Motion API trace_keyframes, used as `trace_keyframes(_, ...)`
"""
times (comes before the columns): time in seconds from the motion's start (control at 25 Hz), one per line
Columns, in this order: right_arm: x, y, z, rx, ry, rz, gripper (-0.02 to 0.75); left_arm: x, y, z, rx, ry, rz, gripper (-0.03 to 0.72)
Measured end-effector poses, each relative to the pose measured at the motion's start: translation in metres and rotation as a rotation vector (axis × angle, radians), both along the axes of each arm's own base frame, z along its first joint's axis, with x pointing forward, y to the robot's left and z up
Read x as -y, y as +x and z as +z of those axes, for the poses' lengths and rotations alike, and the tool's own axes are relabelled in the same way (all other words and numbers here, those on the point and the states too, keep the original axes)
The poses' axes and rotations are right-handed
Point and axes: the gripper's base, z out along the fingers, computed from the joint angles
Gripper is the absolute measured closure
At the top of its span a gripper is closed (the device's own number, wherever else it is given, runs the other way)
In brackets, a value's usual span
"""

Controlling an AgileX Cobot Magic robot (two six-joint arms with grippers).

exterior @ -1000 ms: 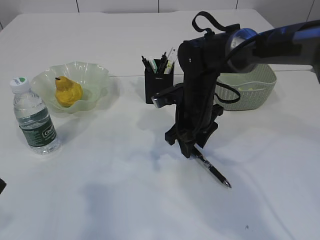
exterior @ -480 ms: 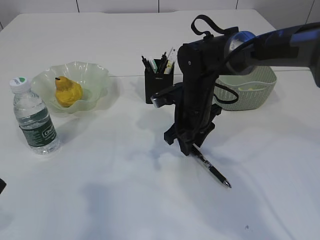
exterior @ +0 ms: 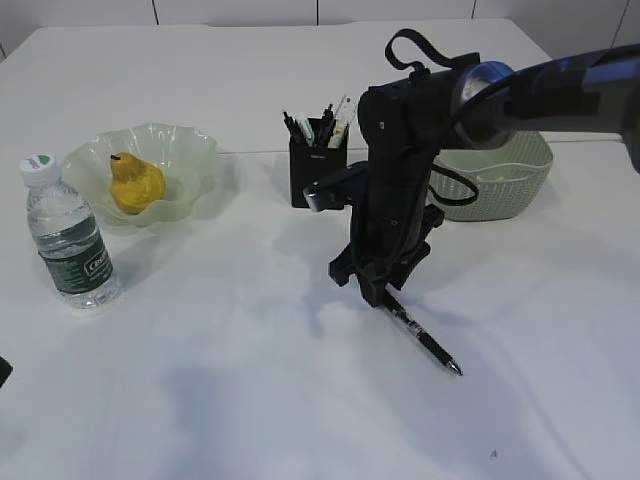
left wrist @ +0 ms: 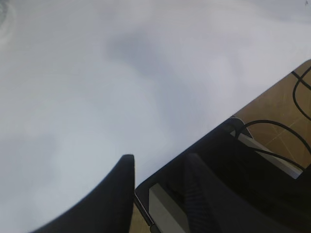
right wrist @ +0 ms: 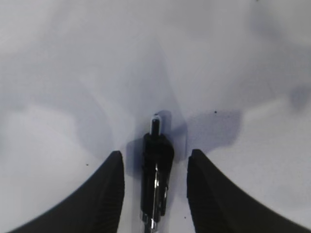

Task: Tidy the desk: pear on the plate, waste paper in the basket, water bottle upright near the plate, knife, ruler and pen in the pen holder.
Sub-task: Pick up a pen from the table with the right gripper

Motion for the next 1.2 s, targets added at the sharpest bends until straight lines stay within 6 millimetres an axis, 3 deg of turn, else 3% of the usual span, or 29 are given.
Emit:
trace_keyframes(0.84,0.0012,-0.0037,-0.0093,-0.06,-0.023,-0.004,0.4,0.0001,-0.0002,0.0,-0.003,-0.001,0.0,0.449)
trace_keyframes(1.08,0.0004,-0.0041,-0.0093,-0.064,-0.013,-0.011,0.582,0.0001,-0.0002,0.0,-0.003,-0.001,0.0,0.449)
trace_keyframes(1.2,0.0012,-0.0037,-0.0093,-0.06,-0.022,-0.011,0.618,0.0001,-0.0002,0.0,-0.003,-0.001,0.0,0.449)
